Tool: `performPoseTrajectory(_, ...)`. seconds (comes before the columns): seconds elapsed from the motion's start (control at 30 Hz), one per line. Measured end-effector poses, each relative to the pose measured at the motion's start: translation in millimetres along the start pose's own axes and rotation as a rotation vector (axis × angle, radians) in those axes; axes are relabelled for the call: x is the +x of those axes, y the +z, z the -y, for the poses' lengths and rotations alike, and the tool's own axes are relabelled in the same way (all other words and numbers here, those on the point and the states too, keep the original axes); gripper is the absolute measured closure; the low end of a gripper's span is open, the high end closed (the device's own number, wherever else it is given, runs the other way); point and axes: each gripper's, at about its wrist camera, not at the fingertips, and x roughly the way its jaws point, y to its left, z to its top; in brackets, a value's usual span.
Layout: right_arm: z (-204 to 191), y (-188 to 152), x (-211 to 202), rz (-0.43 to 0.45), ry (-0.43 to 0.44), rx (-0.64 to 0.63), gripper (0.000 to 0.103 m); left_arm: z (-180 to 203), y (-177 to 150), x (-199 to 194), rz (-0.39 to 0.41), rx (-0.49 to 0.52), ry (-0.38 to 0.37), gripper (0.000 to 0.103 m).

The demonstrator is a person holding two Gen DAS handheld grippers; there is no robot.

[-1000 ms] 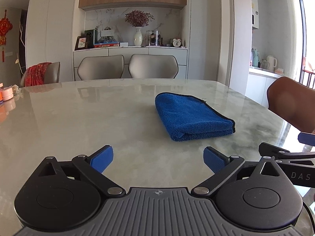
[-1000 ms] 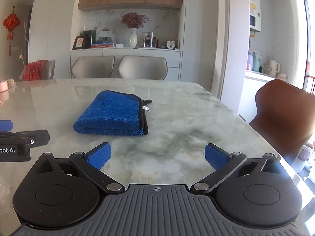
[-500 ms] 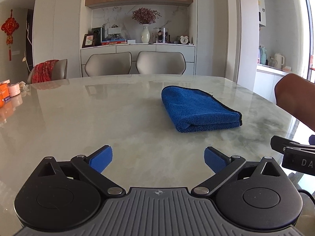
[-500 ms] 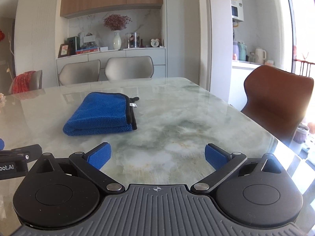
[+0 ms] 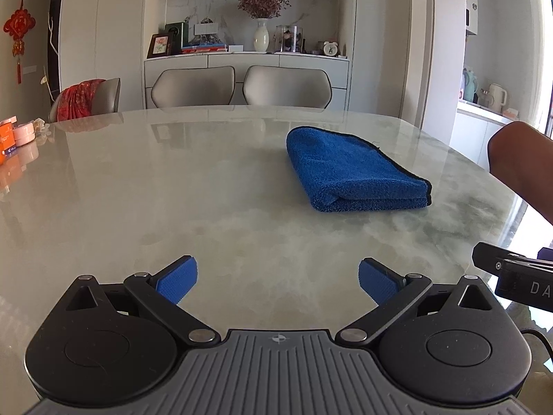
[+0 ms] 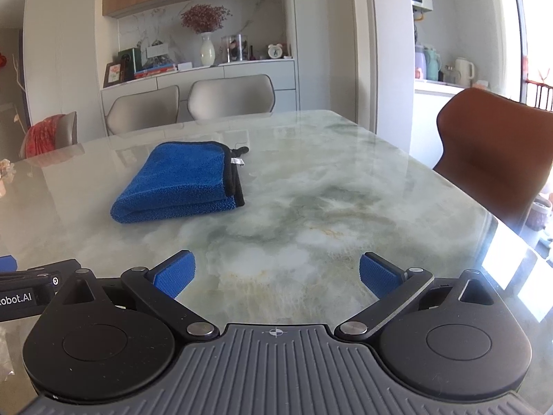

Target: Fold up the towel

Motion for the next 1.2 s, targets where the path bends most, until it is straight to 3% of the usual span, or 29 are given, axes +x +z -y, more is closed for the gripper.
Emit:
performPoseTrajectory(0.27,-3.0,-0.8,-1.4,0.004,0.004,-0.020,0.001,-4.5,-0.3,4.6,-0.044,-0.038,0.005,0.001)
performPoseTrajectory(1.2,-5.2,-1.7,-0.9,0.005,-0.014,-0.029,0.000,2.2,-2.0,-0.5,-0.015,0.017,0.034,0.001)
